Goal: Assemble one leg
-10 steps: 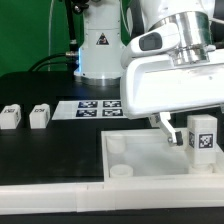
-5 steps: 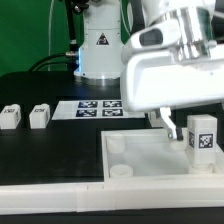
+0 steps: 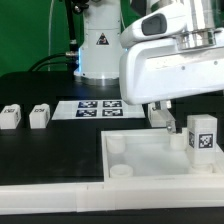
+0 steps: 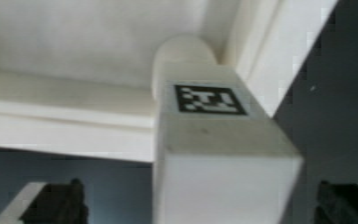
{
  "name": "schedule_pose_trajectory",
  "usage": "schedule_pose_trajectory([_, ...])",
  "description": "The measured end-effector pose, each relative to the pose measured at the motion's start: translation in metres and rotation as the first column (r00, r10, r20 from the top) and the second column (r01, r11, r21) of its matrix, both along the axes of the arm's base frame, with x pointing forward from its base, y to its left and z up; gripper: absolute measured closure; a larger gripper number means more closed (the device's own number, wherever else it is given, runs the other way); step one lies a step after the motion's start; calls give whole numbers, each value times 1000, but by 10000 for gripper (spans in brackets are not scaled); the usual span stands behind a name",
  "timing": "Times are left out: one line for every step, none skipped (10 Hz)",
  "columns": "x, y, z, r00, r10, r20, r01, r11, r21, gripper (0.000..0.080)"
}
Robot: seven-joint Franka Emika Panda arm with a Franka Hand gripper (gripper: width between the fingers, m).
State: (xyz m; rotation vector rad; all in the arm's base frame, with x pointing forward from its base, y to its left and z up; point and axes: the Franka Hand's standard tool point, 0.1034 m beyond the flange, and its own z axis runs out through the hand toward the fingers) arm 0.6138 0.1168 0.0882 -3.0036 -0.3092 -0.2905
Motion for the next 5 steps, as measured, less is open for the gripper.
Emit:
schedule_pose_trajectory([-3,3,2,993,-3,-117,3,1000,-2,151])
schedule_pose_trajectory([-1,7,3,983,-5,-184,5,1000,-1,151])
schedule_pose_trajectory([-6,9,3,959,8,-285,-9,1000,-2,151])
schedule_pose_trajectory([0,9,2,954,14,-301,-14,1000,2,151])
schedule_pose_trajectory([4,7,0,965,10,-262,-10,1000,3,151])
